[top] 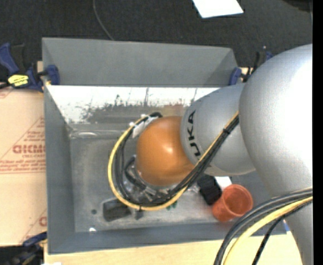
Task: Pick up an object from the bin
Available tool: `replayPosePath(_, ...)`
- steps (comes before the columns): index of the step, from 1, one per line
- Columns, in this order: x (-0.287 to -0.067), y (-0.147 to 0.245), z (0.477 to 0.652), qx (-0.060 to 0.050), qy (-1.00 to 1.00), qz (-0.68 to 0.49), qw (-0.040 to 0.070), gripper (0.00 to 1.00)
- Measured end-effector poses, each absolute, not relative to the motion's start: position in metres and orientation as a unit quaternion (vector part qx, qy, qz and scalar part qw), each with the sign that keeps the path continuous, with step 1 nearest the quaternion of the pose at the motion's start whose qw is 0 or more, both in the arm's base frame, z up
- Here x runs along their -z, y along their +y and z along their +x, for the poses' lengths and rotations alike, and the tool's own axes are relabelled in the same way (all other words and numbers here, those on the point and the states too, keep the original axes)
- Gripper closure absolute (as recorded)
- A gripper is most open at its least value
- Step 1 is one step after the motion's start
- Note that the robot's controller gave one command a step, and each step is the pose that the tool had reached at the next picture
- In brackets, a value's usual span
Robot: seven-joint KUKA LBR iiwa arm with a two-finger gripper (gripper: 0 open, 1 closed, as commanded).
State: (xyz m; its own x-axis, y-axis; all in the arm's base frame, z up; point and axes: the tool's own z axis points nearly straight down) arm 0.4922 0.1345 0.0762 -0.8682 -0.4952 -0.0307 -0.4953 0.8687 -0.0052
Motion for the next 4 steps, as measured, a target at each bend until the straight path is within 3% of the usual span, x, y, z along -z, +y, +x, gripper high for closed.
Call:
replayPosePath(1, -0.076, 0.134, 0.492, -0.002, 0.967, -0.256, 0.015, 1.00)
replayPosePath(2, -0.090, 0.134, 0.490, -0.001, 0.967, -0.255, 0.012, 1.00)
replayPosePath(3, -0.105, 0.134, 0.491, -0.001, 0.967, -0.254, 0.013, 1.00)
replayPosePath(4, -0.137, 0.133, 0.489, -0.001, 0.967, -0.253, 0.010, 1.00)
